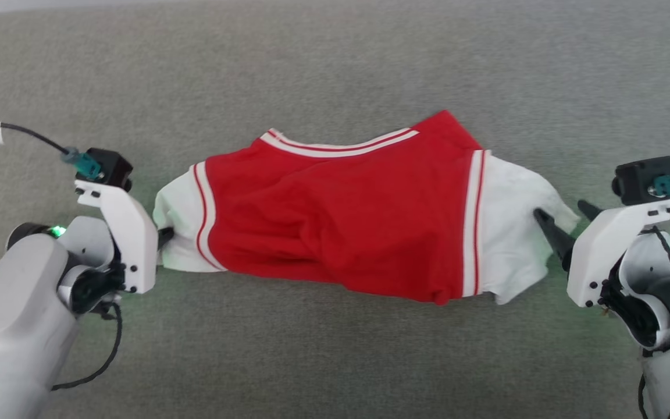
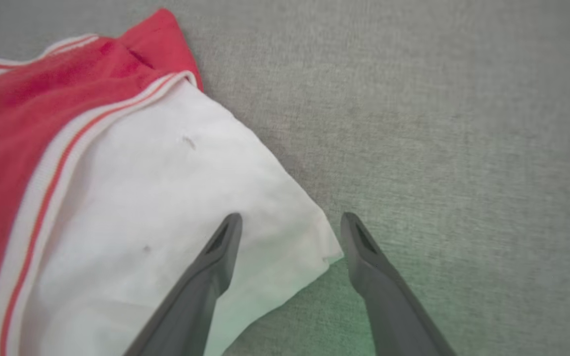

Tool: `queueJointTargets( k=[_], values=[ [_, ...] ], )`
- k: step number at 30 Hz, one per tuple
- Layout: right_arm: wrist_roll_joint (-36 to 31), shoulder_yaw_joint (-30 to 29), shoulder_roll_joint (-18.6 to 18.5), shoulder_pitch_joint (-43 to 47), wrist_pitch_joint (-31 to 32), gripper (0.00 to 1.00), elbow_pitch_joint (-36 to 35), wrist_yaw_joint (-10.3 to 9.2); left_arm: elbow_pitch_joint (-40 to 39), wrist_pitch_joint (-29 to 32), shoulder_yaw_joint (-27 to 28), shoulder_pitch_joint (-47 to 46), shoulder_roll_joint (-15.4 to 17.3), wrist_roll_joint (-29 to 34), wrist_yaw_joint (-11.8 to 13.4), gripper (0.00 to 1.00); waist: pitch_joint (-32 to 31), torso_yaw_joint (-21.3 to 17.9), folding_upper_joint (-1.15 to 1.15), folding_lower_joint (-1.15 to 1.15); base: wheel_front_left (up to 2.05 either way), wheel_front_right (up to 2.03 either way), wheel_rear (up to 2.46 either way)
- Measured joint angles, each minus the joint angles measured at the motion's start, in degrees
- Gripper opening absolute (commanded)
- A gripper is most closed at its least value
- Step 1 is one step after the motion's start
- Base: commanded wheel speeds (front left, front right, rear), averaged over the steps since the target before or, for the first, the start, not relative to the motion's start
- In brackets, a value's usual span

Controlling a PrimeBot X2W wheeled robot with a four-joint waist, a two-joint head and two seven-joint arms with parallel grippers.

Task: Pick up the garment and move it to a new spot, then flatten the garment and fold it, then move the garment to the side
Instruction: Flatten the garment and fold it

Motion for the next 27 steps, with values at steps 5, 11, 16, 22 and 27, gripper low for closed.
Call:
queueJointTargets(
  k=[5,11,16,22,27],
  values=[
    [2.12,1.86,-2.18,-1.88,5.61,1.00,4.03,0.00,-0.01,-1.26,-0.93,-1.33,-1.00,-0.30,-0.26,0.00,1.24,1.82,0.00,0.00,0.00,0.00,0.00],
    [5.10,4.20,-4.38,-4.23,12.05,0.00,6.03,-0.03,0.02,-2.47,-1.92,-2.05,-1.47,-1.04,-0.48,0.00,2.07,3.19,0.00,0.00,0.00,0.00,0.00],
    [8.06,4.44,-4.80,-4.83,14.40,0.00,5.34,-0.05,0.08,-2.23,-2.75,-2.85,-1.07,-1.96,-0.49,0.00,1.49,3.40,0.00,0.00,0.00,0.00,0.00],
    [11.94,3.54,-5.33,-7.22,15.93,0.00,0.69,0.00,-2.32,-0.56,-2.36,-5.19,0.64,-2.36,-0.20,0.00,-0.69,2.89,-0.01,0.00,0.00,0.00,0.00],
    [12.81,3.22,-6.30,-10.57,15.88,0.00,-2.66,0.00,-6.02,1.29,-1.53,-8.00,2.43,-2.45,0.56,0.00,-2.80,2.51,0.00,0.00,0.00,0.00,0.00]
  ],
)
